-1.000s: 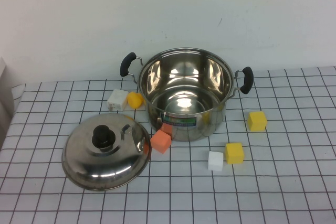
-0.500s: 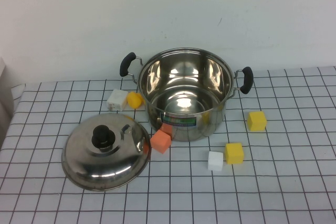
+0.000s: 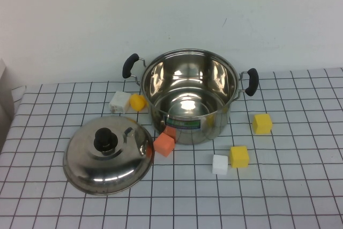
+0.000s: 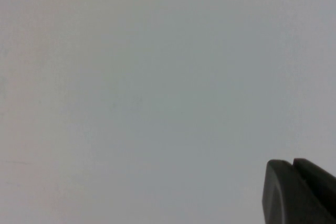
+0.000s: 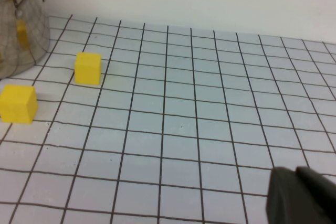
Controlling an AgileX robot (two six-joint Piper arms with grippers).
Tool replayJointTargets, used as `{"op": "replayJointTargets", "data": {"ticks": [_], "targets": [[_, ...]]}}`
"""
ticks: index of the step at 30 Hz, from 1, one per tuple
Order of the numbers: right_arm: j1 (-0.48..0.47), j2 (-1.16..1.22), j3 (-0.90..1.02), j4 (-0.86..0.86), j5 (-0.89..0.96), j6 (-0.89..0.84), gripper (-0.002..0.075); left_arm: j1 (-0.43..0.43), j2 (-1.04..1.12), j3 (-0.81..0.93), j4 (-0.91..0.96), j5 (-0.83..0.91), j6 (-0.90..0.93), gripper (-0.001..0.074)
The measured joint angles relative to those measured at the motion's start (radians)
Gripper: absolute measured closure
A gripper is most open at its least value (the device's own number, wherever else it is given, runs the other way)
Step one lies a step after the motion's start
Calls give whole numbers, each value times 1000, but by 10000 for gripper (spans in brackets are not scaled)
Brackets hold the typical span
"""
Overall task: Cover the pot
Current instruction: Pick up the pot lid
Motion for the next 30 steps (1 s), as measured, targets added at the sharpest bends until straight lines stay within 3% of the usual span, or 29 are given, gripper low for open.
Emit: {"op": "replayJointTargets", "data": {"ticks": [7, 16, 22, 25, 30], "targets": [[0, 0, 0, 0, 0, 0, 717, 0, 244, -5, -36, -213, -16, 736], [0, 0, 0, 0, 0, 0, 717, 0, 597, -5, -32, -273, -92, 736], [0, 0, 0, 0, 0, 0, 717, 0, 876, -5, 134, -455, -142, 719], [0, 0, 0, 0, 0, 0, 717, 0, 987, -5, 264, -561, -208, 631], [0, 0, 0, 0, 0, 0, 717, 0, 1154, -7, 413, -711, -251, 326]]}}
